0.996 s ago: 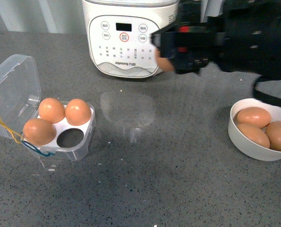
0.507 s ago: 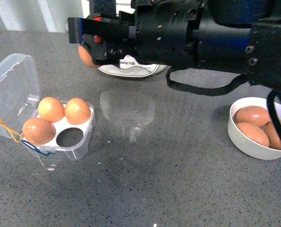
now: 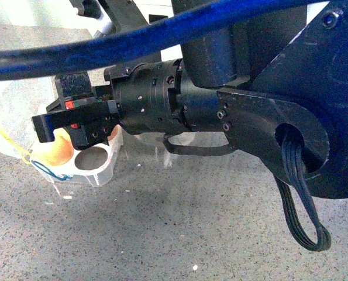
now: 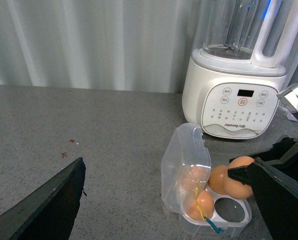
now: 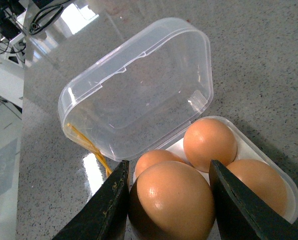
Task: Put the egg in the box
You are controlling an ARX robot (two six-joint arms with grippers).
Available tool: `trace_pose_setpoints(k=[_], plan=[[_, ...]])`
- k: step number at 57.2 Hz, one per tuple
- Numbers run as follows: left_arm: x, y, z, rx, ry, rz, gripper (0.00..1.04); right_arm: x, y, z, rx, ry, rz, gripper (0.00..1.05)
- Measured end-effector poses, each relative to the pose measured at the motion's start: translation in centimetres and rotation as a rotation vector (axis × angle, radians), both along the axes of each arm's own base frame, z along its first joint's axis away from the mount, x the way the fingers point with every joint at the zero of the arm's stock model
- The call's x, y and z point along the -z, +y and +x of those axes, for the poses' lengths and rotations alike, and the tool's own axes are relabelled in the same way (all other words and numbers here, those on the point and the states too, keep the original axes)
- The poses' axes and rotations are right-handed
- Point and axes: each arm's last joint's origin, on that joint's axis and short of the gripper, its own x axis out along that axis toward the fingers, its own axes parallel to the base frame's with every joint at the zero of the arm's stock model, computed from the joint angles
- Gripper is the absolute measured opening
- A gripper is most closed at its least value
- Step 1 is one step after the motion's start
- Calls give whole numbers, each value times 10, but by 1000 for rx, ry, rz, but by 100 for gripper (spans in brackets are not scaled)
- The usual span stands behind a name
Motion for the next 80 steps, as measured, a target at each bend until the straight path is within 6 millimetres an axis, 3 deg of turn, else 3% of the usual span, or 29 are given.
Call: trace_pose_setpoints(k=[37, 60, 71, 80], plan=[[0, 0, 0, 0, 0, 0, 98, 10, 5, 2, -6, -58, -77, 40], [0, 0, 0, 0, 0, 0, 98, 6, -5, -5, 23, -85, -67, 98], [0, 0, 0, 0, 0, 0, 98, -16, -24, -13, 104, -128, -4, 97], [0, 0, 0, 1, 0, 0, 98, -35, -54, -24, 322, -167, 43, 97]])
